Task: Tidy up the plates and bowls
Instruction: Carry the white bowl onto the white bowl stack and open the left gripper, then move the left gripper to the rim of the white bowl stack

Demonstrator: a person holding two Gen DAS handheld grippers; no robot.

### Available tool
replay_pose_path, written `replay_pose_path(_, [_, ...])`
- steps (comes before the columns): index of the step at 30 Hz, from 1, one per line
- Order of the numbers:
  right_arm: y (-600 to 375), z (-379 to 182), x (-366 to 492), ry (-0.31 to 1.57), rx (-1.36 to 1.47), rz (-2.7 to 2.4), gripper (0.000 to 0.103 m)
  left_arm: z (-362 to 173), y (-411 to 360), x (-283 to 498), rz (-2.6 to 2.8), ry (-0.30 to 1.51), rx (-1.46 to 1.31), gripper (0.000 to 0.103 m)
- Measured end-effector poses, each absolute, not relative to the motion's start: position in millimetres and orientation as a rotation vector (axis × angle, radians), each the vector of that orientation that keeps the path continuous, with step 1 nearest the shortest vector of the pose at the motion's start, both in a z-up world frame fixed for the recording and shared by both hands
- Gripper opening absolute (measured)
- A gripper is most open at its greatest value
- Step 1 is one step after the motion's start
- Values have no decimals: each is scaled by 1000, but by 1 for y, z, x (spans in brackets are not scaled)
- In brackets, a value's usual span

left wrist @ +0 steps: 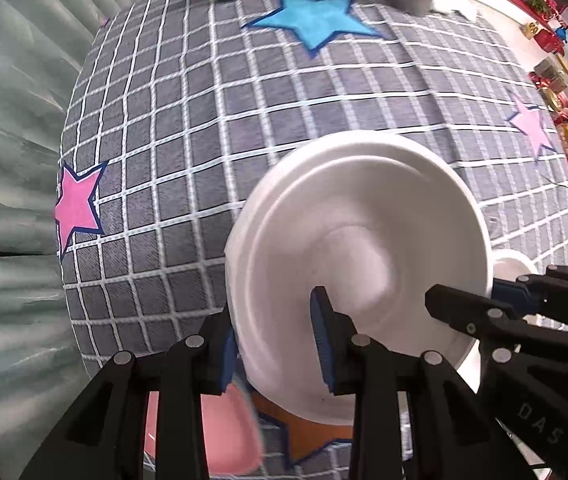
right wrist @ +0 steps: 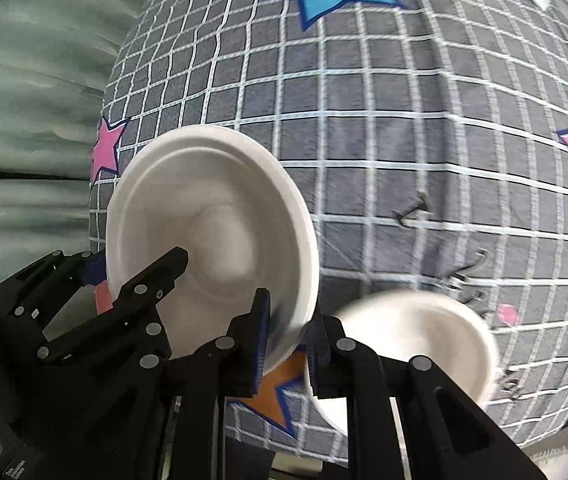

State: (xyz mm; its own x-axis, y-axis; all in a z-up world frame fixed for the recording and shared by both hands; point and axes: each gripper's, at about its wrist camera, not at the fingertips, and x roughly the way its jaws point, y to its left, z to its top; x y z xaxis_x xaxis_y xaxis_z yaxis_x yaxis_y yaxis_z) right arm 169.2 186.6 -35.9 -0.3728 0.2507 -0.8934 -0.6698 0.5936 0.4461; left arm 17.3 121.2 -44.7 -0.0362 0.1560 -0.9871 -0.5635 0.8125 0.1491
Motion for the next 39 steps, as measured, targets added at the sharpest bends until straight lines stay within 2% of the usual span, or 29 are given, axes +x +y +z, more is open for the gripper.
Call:
replay_pose_path(10, [109, -23, 210, 1656, -359, 986, 18, -21, -2, 52, 548, 1507, -298, 38])
replay_pose_path(19, [71, -41, 221, 1661, -423, 984, 18, -56, 0, 44, 566, 1554, -376, 38])
replay_pose_path(22, [80, -52, 222, 1658, -454, 1011, 18, -57, -4, 44, 594, 1558, -372, 46])
replay_pose_path(23, [80, -54, 222, 1657, -478, 1012, 18, -58, -3, 43, 608, 1559, -363, 54])
replay_pose_path(24, [84, -55, 222, 1655, -485, 1005, 21, -57, -6, 42, 625, 1557, -349, 64])
replay_pose_path(26, [81, -56, 226, 1646, -500, 997, 52, -54, -9, 38, 658, 1546, -333, 69])
replay_pose_path(27, [81, -55, 229, 1628, -501, 997, 73, -51, -9, 35, 674, 1538, -323, 71])
replay_pose_path(28, [77, -51, 232, 1601, -502, 996, 76, -48, -11, 34, 678, 1533, -319, 73])
replay_pose_path(30, [69, -45, 237, 1565, -514, 1000, 76, -46, -9, 30, 689, 1520, -315, 79])
replay_pose_path(38, [34, -51, 259, 1621, -486, 913, 76, -47, -12, 12, 732, 1570, -371, 83])
replay_pose_path(39, [29, -50, 259, 1628, -485, 909, 83, -45, -13, 8, 730, 1570, -367, 87])
